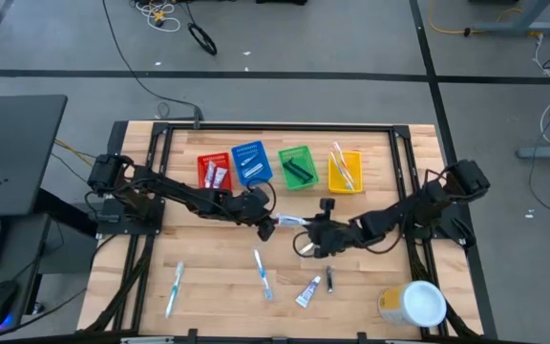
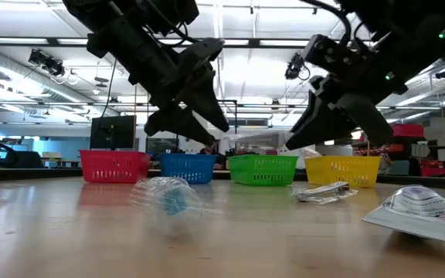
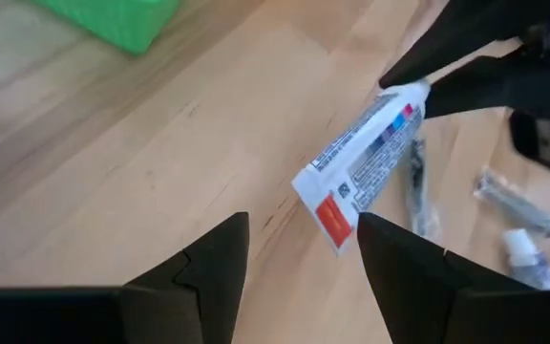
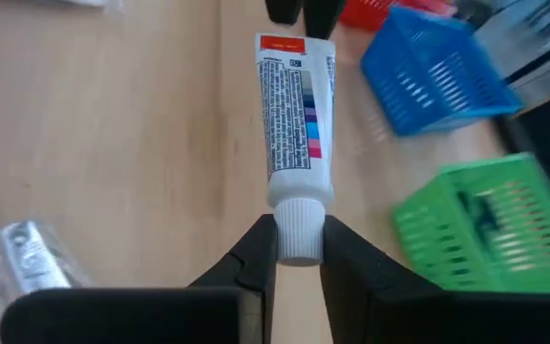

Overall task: Pick & Place Travel size toiletries
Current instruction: Put the toothpaste into the red bin

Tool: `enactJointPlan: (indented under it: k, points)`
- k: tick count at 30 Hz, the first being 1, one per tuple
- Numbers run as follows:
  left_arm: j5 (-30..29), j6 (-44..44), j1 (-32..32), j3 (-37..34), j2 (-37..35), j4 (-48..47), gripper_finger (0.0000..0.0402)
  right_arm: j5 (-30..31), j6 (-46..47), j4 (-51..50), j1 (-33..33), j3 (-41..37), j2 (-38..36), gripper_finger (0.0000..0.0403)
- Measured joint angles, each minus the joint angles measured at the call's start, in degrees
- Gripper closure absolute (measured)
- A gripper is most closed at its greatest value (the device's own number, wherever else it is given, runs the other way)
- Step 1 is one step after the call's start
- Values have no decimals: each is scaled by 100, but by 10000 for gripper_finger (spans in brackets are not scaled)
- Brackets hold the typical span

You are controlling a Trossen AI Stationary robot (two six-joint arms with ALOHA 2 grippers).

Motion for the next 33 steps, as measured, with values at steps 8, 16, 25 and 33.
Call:
enactJointPlan:
  k: [8, 16, 25, 33]
  points:
    - [36, 293, 0, 0, 0, 688, 193, 258, -285, 339, 112, 0, 0, 342]
    - [264, 414, -5, -2, -4, 886, 227, 790, -466, 504, 121, 0, 3, 343]
    - [81, 873, -7, -2, -4, 946, 316, 805, -449, 491, 123, 0, 3, 343]
    - [150, 1108, -7, -2, -3, 953, 362, 572, -437, 474, 87, 0, 3, 326]
